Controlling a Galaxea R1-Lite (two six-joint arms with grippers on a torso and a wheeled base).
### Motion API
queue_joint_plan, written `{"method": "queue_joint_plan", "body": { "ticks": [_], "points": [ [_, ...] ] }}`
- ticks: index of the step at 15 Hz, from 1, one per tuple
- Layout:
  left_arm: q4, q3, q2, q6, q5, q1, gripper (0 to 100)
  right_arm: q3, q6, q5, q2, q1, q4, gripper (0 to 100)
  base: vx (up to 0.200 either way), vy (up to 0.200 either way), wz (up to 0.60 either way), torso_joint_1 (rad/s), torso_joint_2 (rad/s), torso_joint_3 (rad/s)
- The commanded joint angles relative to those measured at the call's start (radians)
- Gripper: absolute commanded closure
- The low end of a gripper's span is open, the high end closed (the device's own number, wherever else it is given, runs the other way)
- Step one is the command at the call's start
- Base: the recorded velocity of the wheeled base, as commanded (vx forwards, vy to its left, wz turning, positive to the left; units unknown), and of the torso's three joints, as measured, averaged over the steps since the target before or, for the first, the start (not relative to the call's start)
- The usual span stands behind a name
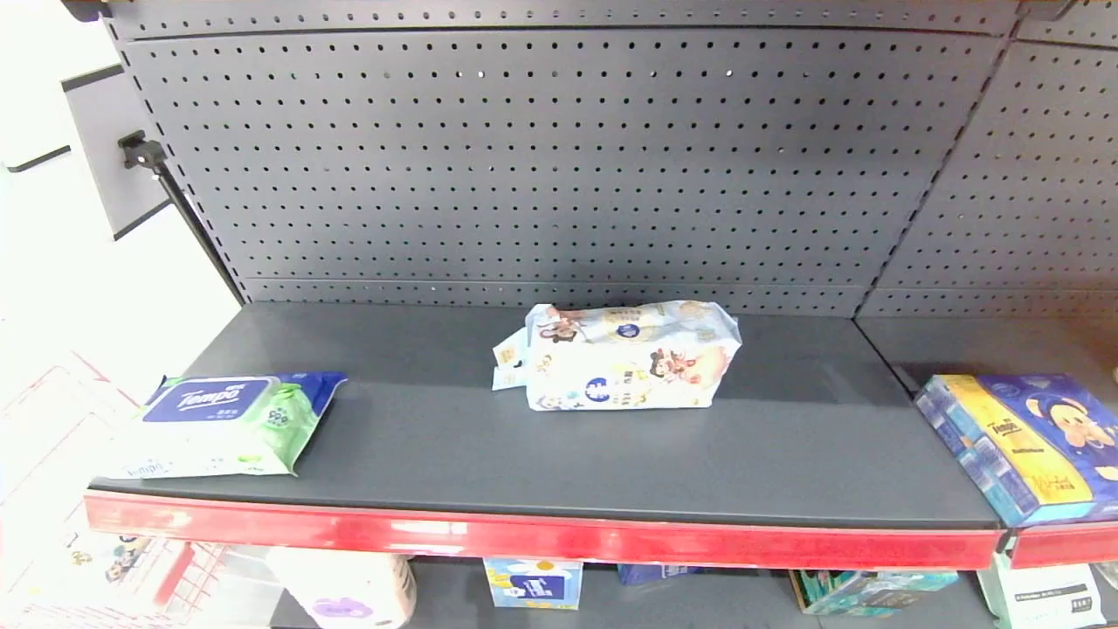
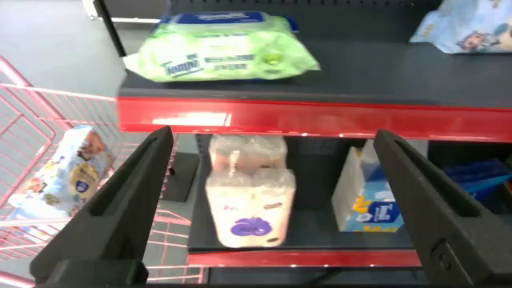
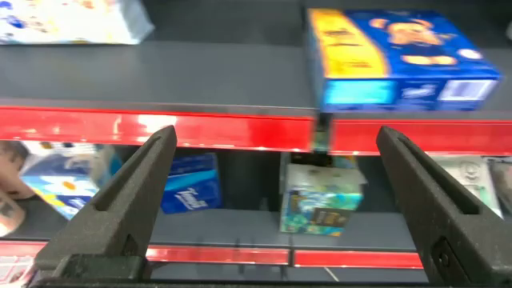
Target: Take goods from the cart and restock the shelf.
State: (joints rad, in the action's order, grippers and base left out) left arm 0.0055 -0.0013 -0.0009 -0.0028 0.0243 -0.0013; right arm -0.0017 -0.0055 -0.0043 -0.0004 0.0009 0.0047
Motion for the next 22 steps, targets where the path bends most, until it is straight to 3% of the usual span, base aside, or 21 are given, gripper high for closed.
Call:
{"method": "queue_joint_plan", "body": {
  "ticks": [1, 22],
  "points": [
    [0.001, 0.0, 0.001, 0.0, 0.0, 0.0, 0, 0.0, -0.001, 0.0, 0.0, 0.001, 0.001, 0, 0.0, 0.2, 0.0, -0.002, 0.01, 0.002],
    [0.001, 0.0, 0.001, -0.002, 0.0, 0.0, 0, -0.001, -0.002, 0.001, 0.0, 0.001, 0.0, 0, 0.0, 0.2, 0.0, 0.003, 0.0, 0.001]
  ]
}}
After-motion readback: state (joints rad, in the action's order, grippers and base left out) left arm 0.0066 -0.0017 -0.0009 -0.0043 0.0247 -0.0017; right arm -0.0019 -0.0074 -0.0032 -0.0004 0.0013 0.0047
